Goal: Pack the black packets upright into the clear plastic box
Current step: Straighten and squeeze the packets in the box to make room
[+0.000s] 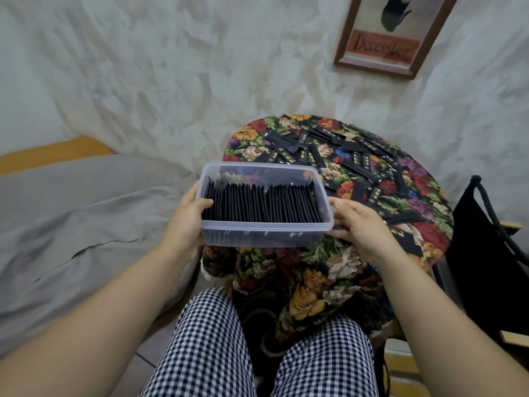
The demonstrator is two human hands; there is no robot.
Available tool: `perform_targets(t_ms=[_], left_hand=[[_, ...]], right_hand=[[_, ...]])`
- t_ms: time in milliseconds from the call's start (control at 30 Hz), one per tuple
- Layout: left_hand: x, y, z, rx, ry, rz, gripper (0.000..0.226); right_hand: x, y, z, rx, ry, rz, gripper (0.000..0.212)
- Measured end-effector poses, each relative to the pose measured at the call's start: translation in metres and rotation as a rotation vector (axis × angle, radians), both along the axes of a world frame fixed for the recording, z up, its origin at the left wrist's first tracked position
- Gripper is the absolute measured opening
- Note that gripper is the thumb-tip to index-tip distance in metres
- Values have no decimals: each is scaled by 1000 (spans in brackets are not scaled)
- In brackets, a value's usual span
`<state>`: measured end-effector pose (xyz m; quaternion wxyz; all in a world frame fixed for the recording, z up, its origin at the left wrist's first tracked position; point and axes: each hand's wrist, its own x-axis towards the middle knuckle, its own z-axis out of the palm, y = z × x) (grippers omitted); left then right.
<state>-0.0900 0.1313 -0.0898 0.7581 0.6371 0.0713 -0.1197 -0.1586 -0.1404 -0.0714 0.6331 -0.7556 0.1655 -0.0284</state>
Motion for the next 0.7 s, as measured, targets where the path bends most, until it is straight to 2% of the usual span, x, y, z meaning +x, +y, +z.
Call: perform_targets(t_ms=[67, 133, 200, 300, 367, 467, 567, 700], left_hand=[[0, 15, 6, 16, -13, 69, 47], [4, 33, 12, 26, -28, 122, 47], [8, 51, 16, 51, -16, 171, 48], [12, 70, 19, 75, -12, 224, 48], [14, 76, 21, 63, -6, 238, 48], [13, 79, 18, 64, 14, 246, 48], [12, 80, 13, 79, 14, 218, 47], [10, 79, 7, 91, 24, 188, 45]], right_hand=[[9, -1, -2, -86, -58, -26, 26], [25, -7, -4, -384, -109, -68, 24], [45, -16, -3, -678, -104, -2, 35], [74, -25, -2, -926, -2, 232, 60], [89, -26, -6, -1007, 103, 384, 71], [102, -29, -19, -1084, 229, 476, 72], [108, -37, -27, -1180, 194, 344, 65], [117, -41, -24, -1321, 251, 202, 57]])
